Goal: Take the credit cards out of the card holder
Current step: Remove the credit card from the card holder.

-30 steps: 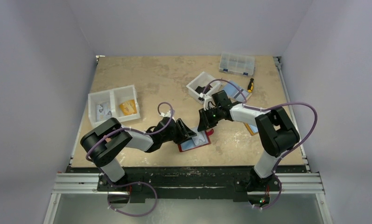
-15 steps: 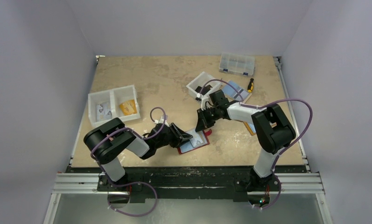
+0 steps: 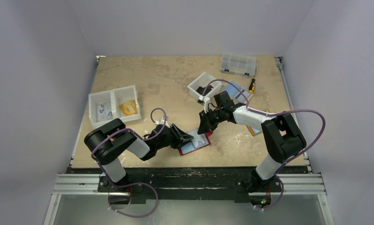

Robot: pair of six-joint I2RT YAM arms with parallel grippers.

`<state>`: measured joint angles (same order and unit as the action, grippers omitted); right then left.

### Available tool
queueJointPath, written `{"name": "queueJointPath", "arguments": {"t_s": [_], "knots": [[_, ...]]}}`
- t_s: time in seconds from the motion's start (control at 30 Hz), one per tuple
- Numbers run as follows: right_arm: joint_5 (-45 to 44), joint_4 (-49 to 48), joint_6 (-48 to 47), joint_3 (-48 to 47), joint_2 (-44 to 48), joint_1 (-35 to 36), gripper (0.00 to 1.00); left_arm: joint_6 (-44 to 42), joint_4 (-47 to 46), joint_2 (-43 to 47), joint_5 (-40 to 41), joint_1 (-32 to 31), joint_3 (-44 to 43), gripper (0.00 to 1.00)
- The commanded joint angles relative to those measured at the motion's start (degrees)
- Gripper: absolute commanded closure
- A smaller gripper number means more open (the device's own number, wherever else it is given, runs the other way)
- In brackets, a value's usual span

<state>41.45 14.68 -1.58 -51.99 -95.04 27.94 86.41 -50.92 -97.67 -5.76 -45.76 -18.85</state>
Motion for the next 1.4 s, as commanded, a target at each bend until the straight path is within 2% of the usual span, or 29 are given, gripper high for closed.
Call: {"name": "queueJointPath", "arguments": {"t_s": [0.0, 0.23, 0.5, 0.6, 0.7, 0.77, 0.9, 1.0, 1.13, 1.37], "knots": [[-3.0, -0.4, -0.1, -0.2, -1.2, -0.5, 0.8, -1.0, 2.1, -0.6, 2.0, 0.3, 1.3, 0.66], [-6.2, 1.2, 0.5, -1.3, -6.2, -0.4, 0.84, -1.2, 2.0, -1.0, 1.7, 0.3, 0.7, 0.64], [4.5, 1.4, 0.4, -1.7, -7.8, 3.1, 0.83, -1.3, -0.5, -5.0, -0.7, 0.3, -0.9, 0.64], [7.8, 0.9, 1.1, -1.9, -7.9, 3.4, 0.81, -1.1, -0.9, -5.8, -0.7, 0.4, -1.1, 0.7], [9.2, 1.0, 0.3, -2.3, -7.4, 3.0, 0.77, -1.4, -0.9, -6.4, -0.7, 0.6, -1.0, 0.85], [11.0, 1.8, -1.4, -2.8, -6.7, 2.4, 0.7, -1.7, -1.1, -7.0, -1.0, 0.9, -0.9, 1.0], [13.7, 5.0, -6.5, -4.0, -4.0, 0.7, 0.57, -2.9, -1.0, -8.4, -1.4, 1.2, -0.6, 1.0], [12.9, 4.5, -6.8, -3.0, -0.9, -0.5, 0.5, -4.3, -0.8, -9.2, -1.9, 1.3, -0.6, 1.0], [10.4, 3.4, -5.1, -2.1, -0.2, -2.4, 0.48, -6.8, -1.4, -9.2, -2.3, 1.3, -0.7, 1.0], [8.7, 3.0, -2.7, -2.9, -3.5, -4.6, 0.48, -17.1, -3.5, -5.3, -0.9, 1.2, -0.5, 1.0]]}}
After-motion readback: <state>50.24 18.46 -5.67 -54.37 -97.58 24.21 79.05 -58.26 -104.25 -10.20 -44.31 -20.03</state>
